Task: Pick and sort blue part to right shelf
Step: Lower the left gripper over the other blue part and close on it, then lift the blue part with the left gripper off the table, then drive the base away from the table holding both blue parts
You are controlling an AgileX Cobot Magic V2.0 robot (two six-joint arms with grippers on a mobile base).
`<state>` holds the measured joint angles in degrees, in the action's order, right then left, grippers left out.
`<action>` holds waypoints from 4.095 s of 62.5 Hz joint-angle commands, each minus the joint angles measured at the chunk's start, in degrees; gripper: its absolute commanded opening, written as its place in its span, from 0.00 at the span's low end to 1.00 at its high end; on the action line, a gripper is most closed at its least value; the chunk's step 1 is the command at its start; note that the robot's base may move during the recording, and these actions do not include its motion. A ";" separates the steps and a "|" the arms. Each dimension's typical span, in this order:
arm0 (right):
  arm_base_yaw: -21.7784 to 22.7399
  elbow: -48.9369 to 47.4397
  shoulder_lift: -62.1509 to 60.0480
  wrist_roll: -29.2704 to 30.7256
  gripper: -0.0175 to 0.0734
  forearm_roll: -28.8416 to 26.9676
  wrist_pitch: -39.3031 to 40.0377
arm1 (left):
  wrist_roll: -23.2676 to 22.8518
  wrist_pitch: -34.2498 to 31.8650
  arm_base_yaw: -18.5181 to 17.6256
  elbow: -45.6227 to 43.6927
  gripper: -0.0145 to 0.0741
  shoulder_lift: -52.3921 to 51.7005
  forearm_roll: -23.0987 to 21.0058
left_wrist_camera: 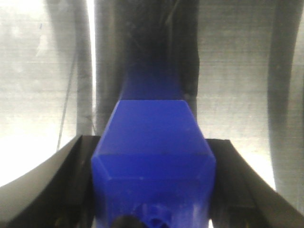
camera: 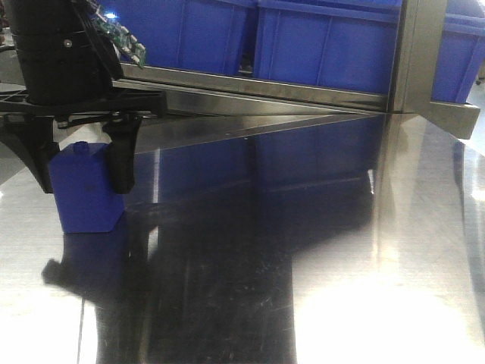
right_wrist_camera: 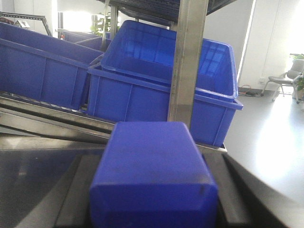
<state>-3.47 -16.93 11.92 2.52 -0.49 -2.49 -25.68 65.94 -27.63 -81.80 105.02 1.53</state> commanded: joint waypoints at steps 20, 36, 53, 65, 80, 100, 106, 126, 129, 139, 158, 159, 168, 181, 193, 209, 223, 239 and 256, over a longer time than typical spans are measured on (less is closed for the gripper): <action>0.41 -1.78 0.40 0.42 0.58 0.49 5.18 | -0.50 0.68 -0.47 -1.67 0.60 -6.14 -0.45; 0.41 -1.78 0.40 0.42 0.58 0.49 5.18 | 15.23 -5.33 0.64 2.72 0.60 -15.84 -5.68; 0.41 -1.78 0.40 0.42 0.58 0.49 5.18 | 28.24 -24.61 3.81 16.30 0.60 -29.09 -11.44; 0.41 -1.78 0.40 0.42 0.58 0.49 5.18 | 28.50 -39.16 7.38 26.58 0.60 -39.37 -11.18; 0.41 -1.78 0.40 0.42 0.58 0.49 5.18 | 28.50 -47.39 12.80 36.43 0.60 -52.40 -11.18; 0.41 -1.78 0.40 0.42 0.58 0.49 5.18 | 28.50 -51.59 19.40 45.95 0.60 -69.42 -9.80; 0.41 -1.78 0.40 0.42 0.58 0.49 5.18 | 28.50 -52.54 19.87 47.96 0.60 -73.90 -6.00; 0.41 -1.78 0.40 0.42 0.58 0.49 5.18 | 28.50 -52.53 19.87 50.40 0.60 -86.82 -3.32; 0.41 -1.78 0.40 0.42 0.58 0.49 5.18 | 28.50 -52.23 19.87 50.42 0.60 -88.39 -3.23; 0.41 -1.78 0.40 0.42 0.58 0.49 5.18 | 28.50 -52.23 19.87 50.42 0.60 -90.68 -3.23; 0.41 -1.78 0.40 0.42 0.58 0.49 5.18 | 28.50 -52.23 19.87 50.42 0.60 -90.79 -3.23; 0.41 -1.78 0.40 0.42 0.58 0.49 5.18 | 28.50 -52.23 19.87 50.42 0.60 -90.79 -3.23; 0.41 -1.78 0.40 0.42 0.58 0.49 5.18 | 28.50 -52.23 19.87 50.42 0.60 -90.79 -3.23; 0.41 -1.78 0.40 0.42 0.58 0.49 5.18 | 28.50 -52.23 19.87 50.42 0.60 -90.79 -3.23; 0.41 -1.78 0.40 0.42 0.58 0.49 5.18 | 28.50 -52.23 19.87 50.42 0.60 -90.79 -3.23; 0.41 -1.78 0.40 0.42 0.58 0.49 5.18 | 28.50 -52.23 19.87 50.42 0.60 -90.79 -3.23; 0.41 -1.78 0.40 0.42 0.58 0.49 5.18 | 28.50 -52.23 19.87 50.42 0.60 -90.79 -3.23; 0.41 -1.78 0.40 0.42 0.58 0.49 5.18 | 28.50 -52.23 19.87 50.42 0.60 -90.79 -3.23; 0.41 -1.78 0.40 0.42 0.58 0.49 5.18 | 28.50 -52.23 19.87 50.42 0.60 -90.79 -3.23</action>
<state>-3.47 -16.93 11.92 2.52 -0.49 -2.49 2.81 18.97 -7.74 -29.63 13.59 -1.55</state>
